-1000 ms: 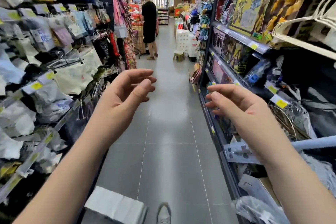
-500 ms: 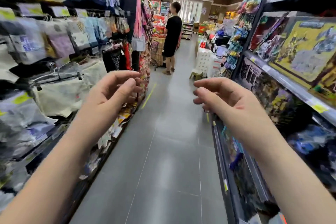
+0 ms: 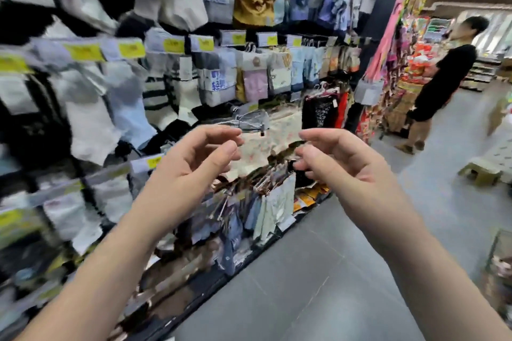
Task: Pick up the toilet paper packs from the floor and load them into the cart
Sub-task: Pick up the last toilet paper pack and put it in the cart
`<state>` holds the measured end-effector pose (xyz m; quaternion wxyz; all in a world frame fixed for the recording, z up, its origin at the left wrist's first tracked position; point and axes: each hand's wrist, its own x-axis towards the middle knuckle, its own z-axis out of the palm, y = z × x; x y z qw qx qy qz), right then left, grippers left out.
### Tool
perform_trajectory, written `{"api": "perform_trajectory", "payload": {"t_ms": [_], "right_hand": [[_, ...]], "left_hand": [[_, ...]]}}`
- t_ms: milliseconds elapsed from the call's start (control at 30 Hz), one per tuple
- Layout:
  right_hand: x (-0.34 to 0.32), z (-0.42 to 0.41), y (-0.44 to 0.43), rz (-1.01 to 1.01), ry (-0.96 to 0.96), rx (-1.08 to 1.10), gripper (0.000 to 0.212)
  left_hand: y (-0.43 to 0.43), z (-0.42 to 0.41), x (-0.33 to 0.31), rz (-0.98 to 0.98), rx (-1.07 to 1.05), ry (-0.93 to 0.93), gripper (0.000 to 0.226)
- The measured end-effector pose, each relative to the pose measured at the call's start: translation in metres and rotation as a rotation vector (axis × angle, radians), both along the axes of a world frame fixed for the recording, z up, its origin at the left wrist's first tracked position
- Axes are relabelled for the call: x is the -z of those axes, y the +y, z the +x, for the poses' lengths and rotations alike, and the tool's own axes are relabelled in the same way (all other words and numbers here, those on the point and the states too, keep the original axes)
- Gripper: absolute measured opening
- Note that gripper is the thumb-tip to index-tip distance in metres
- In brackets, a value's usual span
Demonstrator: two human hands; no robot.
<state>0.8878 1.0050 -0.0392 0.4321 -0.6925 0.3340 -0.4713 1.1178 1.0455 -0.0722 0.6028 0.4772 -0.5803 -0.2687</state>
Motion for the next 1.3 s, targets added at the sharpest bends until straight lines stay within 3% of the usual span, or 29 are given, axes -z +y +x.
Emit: {"api": "perform_trajectory", "payload": {"t_ms": [133,333,567,733,967,1300], "right_hand": [[-0.002,0.06,-0.063,-0.024,0.006,-0.245,0.019],[0.003,0.14,-0.141,0.025,-0.079,-0.623,0.034],[0.012,0.211,-0.195,0.084,-0.1,-0.957,0.032],[0.022,0.257,-0.173,0.126,-0.068,-1.217,0.03],[0.032,0.301,-0.083,0.163,-0.045,-1.536,0.032],[0.083,0.322,-0.014,0.212,0.086,-1.66,0.032]], "left_hand": [[-0.009,0.034,-0.008,-0.027,-0.207,0.002,0.031],[-0.015,0.065,-0.007,-0.023,-0.589,0.015,0.029],[-0.026,0.062,0.002,0.017,-0.956,-0.007,0.032],[0.019,0.043,0.015,0.133,-1.198,0.006,0.03],[0.105,0.006,0.021,0.119,-1.58,0.079,0.03],[0.174,-0.014,0.074,0.112,-1.749,0.255,0.034]]}}
